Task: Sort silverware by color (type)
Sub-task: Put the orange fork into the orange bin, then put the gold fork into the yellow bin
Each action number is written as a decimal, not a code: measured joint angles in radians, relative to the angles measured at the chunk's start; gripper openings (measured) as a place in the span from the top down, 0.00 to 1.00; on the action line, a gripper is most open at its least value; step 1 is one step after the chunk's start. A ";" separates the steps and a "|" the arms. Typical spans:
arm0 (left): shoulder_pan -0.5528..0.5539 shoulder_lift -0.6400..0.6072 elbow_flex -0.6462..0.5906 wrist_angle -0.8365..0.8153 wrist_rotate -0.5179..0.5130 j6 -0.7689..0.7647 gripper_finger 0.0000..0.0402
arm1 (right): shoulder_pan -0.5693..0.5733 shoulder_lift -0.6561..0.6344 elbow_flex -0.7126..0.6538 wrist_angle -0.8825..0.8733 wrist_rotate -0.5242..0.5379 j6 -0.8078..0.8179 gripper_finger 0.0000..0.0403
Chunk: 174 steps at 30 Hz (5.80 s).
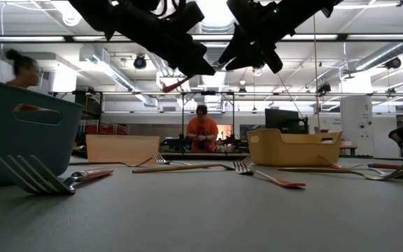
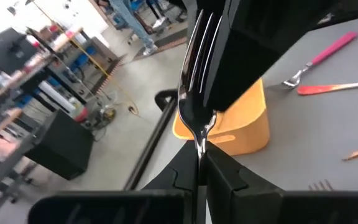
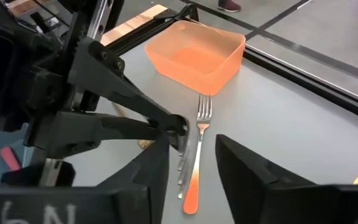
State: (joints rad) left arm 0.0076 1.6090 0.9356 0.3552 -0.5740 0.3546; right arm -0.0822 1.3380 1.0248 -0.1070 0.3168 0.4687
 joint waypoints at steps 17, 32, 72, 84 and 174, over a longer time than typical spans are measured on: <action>0.082 -0.156 0.000 -0.367 0.138 -0.126 1.00 | -0.002 -0.066 0.000 0.000 -0.002 -0.051 0.60; 0.524 -0.330 -0.001 -0.731 0.604 0.036 1.00 | -0.005 -0.126 0.000 -0.066 -0.001 -0.157 0.60; 0.921 0.139 0.317 -1.144 0.664 0.110 1.00 | -0.106 -0.126 -0.052 -0.105 0.000 -0.305 0.60; 0.922 0.190 0.326 -1.147 0.670 0.111 1.00 | -0.108 -0.126 -0.078 -0.097 0.000 -0.332 0.60; 0.920 0.190 0.195 -0.879 0.667 0.047 0.95 | -0.108 -0.126 -0.080 -0.088 0.000 -0.349 0.60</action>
State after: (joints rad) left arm 0.9273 1.7985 1.1305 -0.5240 0.0933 0.4018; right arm -0.1905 1.2118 0.9443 -0.1953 0.3168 0.1192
